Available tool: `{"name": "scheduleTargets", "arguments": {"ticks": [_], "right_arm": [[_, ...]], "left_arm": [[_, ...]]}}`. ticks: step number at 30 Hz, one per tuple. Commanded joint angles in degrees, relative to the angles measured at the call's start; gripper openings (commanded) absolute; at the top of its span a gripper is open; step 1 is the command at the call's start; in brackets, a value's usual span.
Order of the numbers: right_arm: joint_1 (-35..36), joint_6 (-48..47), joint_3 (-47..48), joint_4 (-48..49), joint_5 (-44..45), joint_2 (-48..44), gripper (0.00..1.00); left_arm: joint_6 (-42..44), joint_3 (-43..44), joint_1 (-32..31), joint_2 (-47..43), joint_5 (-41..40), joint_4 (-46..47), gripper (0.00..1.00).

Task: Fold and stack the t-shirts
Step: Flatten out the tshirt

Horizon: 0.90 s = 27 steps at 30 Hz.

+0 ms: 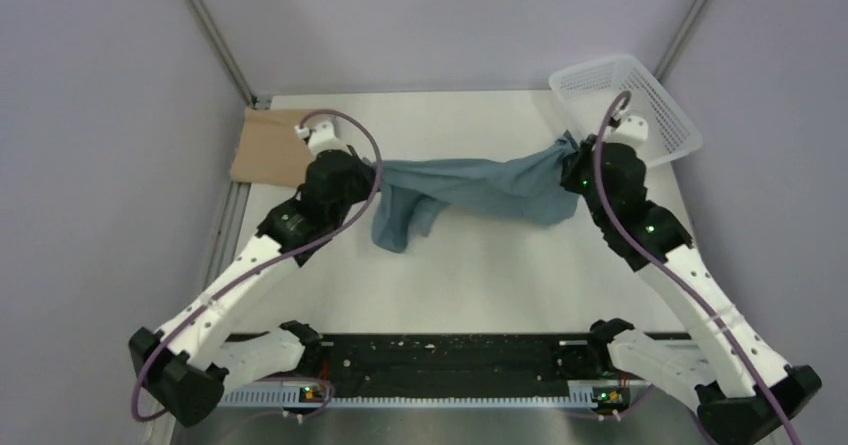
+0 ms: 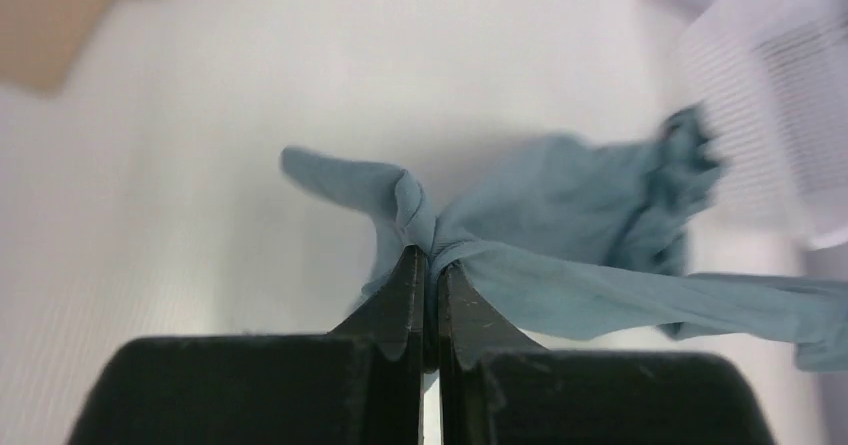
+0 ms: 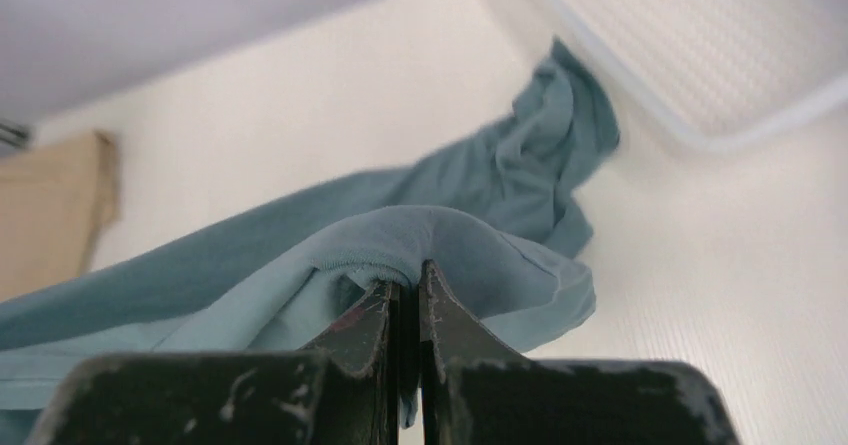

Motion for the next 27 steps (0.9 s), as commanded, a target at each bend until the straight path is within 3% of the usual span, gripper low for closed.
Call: {"name": "scheduleTargets", "arguments": {"ticks": [1,7,11,18,22,27], "right_arm": [[-0.54,-5.73,12.13,4.91,-2.4,-7.37,0.0],[-0.52,-12.21,26.3,3.26,-20.08,-10.94,0.0],[-0.55,-11.23,32.22,6.77,-27.23,-14.08,0.0],[-0.55,-11.12,46.22,3.41,-40.05,-10.47,0.0],[-0.54,-12.66,49.31,3.01,-32.95,-7.77,0.0],[-0.52,-17.54,46.97,2.22,-13.01,1.05,0.0]], "left_arm": [[6.47,10.71,-1.15,-9.59,-6.68,-1.24,0.0],[14.06,22.2,-1.64,-19.8,2.59,-4.17,0.0],[16.91,27.51,-1.65,-25.98,12.16,-4.94,0.0],[19.88,37.79,-1.5,-23.72,28.85,-8.57,0.0],[22.0,40.03,-1.49,-20.05,29.24,-8.35,0.0],[23.3,36.42,-1.49,-11.77,14.78,-6.69,0.01]]}}
